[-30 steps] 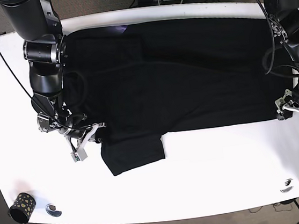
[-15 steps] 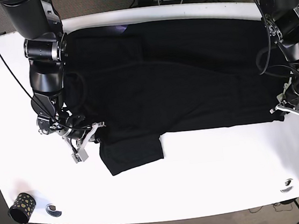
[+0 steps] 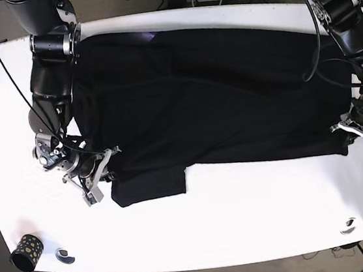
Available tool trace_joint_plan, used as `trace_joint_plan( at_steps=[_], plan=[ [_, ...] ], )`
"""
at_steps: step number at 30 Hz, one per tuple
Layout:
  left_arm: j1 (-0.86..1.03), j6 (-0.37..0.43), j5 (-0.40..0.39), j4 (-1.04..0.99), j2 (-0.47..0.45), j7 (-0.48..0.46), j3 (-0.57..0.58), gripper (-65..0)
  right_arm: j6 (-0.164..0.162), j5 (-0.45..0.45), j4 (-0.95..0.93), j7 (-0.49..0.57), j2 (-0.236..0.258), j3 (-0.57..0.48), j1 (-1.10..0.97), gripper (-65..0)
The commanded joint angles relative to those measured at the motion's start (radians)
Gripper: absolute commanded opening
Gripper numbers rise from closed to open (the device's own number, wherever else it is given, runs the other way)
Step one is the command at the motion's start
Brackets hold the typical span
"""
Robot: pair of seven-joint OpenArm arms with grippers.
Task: Fold the T-shirt properly
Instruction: 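Fold the shirt's hem half over with both grippers into a strip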
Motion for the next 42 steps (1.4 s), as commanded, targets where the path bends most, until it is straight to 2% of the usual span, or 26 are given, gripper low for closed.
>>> trace_joint_plan(
  at_steps=[1,8,15,18,27,34,37,42],
  plan=[
    [-0.003,-0.004,-0.060,0.084,-0.023,-0.016,-0.003,-65.0,0.005,0.017,0.097,-0.007,0.012,0.004,0.009,-59.5],
    [0.110,-0.001,-0.145,0.255,-0.025,0.006,-0.005,-65.0,0.005,0.022,0.351,-0.116,0.029,0.006,-0.087,-59.5],
    [0.198,-0.001,-0.149,0.334,-0.025,0.006,-0.007,-65.0,0.005,0.022,0.618,-0.249,0.023,0.065,-0.213,-59.5],
    [0.225,-0.003,-0.149,0.341,-0.025,0.006,-0.068,-65.0,0.005,0.022,0.707,-0.289,0.023,0.068,-0.270,-59.5],
    [0.293,-0.008,-0.149,0.385,-0.020,0.101,-0.198,-65.0,0.005,0.022,0.871,-0.295,0.020,0.070,-0.468,-59.5],
    [0.376,-0.008,-0.149,0.468,-0.020,0.156,-0.218,-65.0,0.005,0.027,0.894,-0.298,-0.042,0.111,-0.608,-59.5],
    [0.423,-0.008,-0.155,0.523,-0.019,0.184,-0.218,-65.0,0.005,0.091,0.898,-0.317,-0.055,0.148,-0.655,-59.5],
    [0.500,-0.008,-0.192,0.549,-0.019,0.190,-0.220,-65.0,0.005,0.252,0.895,-0.397,-0.057,0.237,-0.692,-59.5]
  ],
)
